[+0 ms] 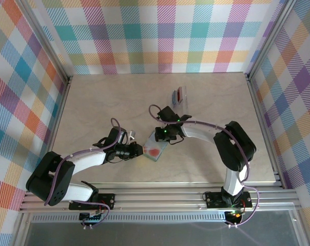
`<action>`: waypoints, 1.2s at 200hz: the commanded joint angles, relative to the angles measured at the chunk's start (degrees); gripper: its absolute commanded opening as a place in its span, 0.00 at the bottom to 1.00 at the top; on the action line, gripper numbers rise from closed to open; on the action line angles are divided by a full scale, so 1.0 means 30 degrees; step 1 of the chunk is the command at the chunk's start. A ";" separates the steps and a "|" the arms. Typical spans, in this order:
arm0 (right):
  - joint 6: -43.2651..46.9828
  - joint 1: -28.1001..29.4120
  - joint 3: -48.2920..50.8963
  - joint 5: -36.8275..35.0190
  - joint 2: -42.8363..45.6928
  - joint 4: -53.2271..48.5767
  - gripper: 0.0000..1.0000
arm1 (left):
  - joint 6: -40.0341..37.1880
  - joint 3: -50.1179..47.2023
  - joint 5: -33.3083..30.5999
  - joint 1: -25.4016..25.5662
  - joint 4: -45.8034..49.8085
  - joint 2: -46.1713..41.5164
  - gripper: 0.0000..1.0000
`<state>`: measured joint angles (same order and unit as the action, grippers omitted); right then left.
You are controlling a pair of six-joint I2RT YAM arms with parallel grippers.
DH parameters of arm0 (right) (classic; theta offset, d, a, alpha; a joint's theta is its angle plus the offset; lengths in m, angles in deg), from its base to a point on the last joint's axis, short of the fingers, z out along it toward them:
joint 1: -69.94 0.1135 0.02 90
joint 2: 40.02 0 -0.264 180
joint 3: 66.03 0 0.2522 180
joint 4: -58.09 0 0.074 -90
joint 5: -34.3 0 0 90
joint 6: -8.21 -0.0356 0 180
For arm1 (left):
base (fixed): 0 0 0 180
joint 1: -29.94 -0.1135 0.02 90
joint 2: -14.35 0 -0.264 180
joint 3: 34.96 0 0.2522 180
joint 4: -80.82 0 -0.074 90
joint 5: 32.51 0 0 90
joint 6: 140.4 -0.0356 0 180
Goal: Put the credit cards into the card holder
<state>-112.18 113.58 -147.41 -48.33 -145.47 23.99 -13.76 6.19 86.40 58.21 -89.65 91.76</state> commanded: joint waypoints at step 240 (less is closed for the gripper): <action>-0.7878 0.3915 0.9015 -0.5687 0.2747 0.2461 0.62 | 0.0086 0.1783 -0.0195 0.1352 0.0607 0.2167 0.15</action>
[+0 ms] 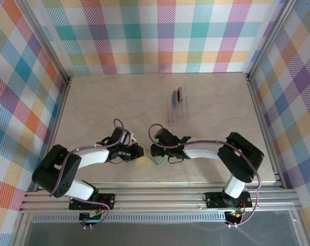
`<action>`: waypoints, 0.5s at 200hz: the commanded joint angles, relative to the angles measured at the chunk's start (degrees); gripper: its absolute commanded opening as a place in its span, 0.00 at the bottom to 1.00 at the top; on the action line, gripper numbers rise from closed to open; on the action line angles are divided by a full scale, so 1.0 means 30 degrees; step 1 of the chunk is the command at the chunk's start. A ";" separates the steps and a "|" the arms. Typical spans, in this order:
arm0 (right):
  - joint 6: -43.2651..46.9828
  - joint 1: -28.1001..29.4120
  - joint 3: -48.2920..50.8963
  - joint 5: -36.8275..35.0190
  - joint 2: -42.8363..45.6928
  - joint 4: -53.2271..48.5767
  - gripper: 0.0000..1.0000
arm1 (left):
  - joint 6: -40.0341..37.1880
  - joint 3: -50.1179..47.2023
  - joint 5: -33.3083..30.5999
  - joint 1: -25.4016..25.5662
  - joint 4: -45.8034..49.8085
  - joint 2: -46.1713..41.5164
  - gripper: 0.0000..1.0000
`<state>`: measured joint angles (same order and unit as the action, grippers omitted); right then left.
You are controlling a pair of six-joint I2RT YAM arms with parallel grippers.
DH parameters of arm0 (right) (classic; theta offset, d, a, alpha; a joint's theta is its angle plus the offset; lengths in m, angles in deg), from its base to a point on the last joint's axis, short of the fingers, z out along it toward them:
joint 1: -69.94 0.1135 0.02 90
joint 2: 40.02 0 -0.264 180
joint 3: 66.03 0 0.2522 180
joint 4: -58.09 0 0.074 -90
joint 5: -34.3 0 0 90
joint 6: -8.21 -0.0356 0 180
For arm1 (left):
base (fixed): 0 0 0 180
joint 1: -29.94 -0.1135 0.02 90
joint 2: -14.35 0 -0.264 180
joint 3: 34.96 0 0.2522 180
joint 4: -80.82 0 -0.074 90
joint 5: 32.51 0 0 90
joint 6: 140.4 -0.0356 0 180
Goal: Put the credit cards into the card holder
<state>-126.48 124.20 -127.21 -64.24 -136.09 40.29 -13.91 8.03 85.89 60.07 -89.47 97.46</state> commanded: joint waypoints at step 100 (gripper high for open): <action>-0.7279 0.1570 0.5196 -0.2346 0.3186 -0.0847 0.64 | 0.0680 0.4611 0.0235 0.1968 0.1077 0.4168 0.13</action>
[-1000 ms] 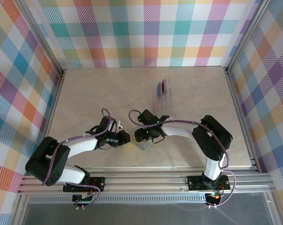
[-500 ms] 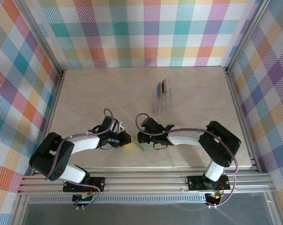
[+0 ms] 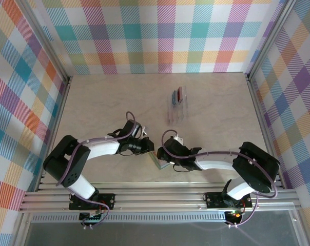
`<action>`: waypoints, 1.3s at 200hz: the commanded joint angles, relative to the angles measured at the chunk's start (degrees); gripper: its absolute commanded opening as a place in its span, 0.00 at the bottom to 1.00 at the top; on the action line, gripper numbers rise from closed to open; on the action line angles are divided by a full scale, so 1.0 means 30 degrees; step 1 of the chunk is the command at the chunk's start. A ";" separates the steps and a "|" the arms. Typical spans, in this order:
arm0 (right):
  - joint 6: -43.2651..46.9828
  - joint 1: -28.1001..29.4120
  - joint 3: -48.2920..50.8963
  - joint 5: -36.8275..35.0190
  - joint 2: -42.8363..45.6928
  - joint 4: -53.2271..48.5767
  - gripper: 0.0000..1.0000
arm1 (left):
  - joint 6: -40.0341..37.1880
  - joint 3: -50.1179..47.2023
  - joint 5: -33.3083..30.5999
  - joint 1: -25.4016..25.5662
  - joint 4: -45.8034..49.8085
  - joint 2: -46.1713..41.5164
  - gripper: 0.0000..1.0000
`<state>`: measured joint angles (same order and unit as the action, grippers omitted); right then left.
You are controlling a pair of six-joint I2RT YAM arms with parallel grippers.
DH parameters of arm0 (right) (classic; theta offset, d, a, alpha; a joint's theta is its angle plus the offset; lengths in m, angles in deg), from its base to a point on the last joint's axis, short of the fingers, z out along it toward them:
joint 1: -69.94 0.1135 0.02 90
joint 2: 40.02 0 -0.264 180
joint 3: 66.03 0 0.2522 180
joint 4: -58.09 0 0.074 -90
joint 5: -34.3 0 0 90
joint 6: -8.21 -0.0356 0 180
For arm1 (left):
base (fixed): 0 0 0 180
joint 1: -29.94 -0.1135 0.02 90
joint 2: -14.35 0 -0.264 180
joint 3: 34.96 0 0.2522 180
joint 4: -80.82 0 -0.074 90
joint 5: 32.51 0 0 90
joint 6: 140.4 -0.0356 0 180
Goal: Put the credit cards into the card holder
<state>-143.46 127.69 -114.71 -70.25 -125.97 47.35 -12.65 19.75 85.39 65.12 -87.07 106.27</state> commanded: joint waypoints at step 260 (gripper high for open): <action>1.0381 -0.7824 -0.9777 0.0773 0.0217 -0.8013 0.57 | -0.2673 0.0941 -0.5027 -0.1017 0.3015 -0.4623 0.23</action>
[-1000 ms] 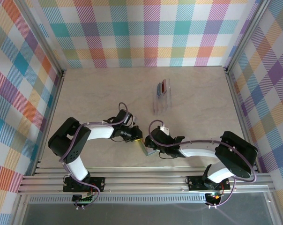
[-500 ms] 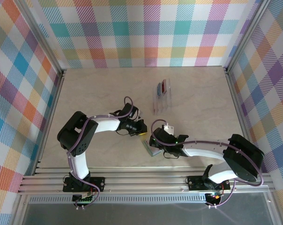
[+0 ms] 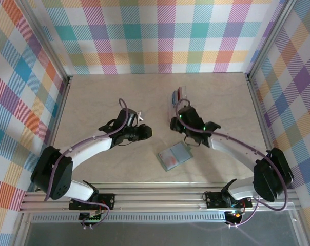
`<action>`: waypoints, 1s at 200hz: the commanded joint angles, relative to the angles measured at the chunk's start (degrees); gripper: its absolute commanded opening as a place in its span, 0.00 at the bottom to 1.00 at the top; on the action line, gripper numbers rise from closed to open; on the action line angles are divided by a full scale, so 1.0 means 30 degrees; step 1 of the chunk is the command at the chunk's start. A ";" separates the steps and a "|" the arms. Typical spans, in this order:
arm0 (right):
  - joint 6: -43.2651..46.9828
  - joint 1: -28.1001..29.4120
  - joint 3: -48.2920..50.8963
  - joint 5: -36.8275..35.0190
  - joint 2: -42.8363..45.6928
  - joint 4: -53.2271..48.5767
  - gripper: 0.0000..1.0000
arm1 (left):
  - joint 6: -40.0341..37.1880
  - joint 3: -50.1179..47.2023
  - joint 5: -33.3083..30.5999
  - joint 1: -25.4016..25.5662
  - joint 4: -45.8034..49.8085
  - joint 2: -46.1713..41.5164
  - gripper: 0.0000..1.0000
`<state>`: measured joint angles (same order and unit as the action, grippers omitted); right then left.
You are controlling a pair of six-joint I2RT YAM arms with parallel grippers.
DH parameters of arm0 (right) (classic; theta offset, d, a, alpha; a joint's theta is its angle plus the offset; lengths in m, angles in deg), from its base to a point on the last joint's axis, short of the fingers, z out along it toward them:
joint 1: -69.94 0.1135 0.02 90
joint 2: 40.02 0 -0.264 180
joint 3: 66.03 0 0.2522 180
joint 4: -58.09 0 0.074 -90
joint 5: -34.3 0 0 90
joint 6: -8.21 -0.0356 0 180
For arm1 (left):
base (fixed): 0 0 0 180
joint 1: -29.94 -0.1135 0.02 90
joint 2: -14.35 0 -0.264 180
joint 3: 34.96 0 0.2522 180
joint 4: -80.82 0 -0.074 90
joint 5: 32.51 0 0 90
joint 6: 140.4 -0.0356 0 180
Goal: Put the credit cards into the card holder
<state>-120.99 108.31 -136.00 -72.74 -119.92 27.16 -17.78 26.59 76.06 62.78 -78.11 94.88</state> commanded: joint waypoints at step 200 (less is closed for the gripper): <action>0.6474 -0.2302 -1.5264 0.4404 -1.4266 -0.8607 0.44 | -0.0032 -0.1985 -0.0126 -0.0839 -0.1591 0.0433 0.24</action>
<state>-102.63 101.07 -180.06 -60.96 -161.45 3.66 -18.33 21.32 74.33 60.86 -81.36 96.65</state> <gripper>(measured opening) 0.436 0.240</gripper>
